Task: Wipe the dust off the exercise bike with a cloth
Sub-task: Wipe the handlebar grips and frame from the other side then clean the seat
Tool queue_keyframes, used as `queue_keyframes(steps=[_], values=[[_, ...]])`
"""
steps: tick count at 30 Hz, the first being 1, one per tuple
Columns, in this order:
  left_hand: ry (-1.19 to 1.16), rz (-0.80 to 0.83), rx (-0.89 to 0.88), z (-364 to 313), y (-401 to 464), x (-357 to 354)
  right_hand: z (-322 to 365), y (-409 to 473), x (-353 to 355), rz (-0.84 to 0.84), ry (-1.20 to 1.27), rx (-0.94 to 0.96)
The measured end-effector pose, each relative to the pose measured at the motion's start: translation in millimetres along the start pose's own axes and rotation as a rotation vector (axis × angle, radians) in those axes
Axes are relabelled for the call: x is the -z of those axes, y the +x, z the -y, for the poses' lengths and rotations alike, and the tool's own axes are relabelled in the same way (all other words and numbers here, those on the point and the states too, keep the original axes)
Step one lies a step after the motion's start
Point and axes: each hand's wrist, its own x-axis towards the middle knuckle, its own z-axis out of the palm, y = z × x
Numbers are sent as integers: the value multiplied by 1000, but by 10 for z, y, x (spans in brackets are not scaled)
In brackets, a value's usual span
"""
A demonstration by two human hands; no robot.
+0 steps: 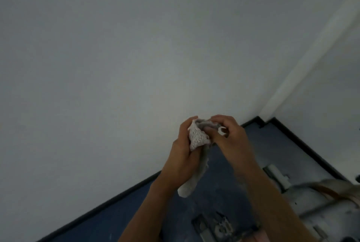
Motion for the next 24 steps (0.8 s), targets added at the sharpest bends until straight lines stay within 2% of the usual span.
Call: queue_keyframes(steps=[5, 12, 19, 24], values=[[-49, 223, 63, 167, 768, -28, -331, 320, 448, -289, -198, -105], [-27, 420, -35, 393, 1577, -699, -922, 248, 1275, -582, -386, -317], [-26, 685, -102, 535, 2265, -1985, -1657, 206, 2169, -700, -495, -463], [-19, 819, -43, 546, 2801, -3254, -2235, 253, 2987, -844, -439, -541]])
